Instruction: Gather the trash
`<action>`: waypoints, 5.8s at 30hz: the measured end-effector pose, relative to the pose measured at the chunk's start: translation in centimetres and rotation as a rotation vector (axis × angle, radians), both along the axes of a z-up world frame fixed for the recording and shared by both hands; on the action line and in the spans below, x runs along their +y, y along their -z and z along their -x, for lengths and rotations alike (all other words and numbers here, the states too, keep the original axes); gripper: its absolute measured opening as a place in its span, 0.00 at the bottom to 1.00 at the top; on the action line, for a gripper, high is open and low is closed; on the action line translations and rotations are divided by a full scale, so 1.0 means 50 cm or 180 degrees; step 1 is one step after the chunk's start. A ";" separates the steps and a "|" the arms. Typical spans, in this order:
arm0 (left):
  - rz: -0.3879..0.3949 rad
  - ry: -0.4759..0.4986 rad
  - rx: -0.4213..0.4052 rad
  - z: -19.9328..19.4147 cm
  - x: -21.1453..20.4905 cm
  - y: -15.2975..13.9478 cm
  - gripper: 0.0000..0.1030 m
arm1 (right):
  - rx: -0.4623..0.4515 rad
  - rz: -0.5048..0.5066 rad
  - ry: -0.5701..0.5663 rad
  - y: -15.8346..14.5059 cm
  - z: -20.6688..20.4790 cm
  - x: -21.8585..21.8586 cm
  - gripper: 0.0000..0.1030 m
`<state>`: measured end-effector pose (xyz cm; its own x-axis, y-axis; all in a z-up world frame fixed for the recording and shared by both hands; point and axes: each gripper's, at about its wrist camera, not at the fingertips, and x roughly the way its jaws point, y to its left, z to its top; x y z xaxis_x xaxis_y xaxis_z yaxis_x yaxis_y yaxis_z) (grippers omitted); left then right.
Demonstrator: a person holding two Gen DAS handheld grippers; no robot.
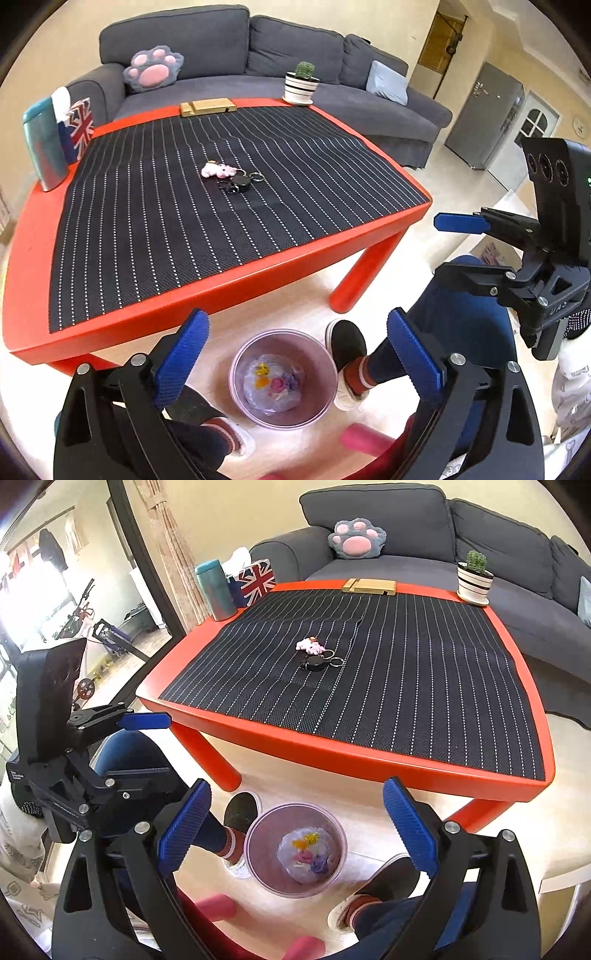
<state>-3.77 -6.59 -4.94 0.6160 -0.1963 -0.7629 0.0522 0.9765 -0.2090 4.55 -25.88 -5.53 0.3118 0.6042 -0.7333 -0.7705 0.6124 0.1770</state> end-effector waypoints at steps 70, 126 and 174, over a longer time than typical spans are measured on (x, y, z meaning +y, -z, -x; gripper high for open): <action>0.0114 -0.0543 -0.0050 -0.167 0.240 -0.082 0.92 | -0.0008 0.1104 -0.1041 0.049 -0.295 0.371 0.83; -0.0056 -0.0097 0.0174 -0.302 0.196 -0.037 0.92 | 0.0160 0.0796 -0.0506 -0.006 -0.361 0.275 0.26; -0.0556 0.0223 0.0531 -0.432 0.132 0.051 0.43 | 0.0142 0.0722 -0.0335 -0.006 -0.380 0.223 0.26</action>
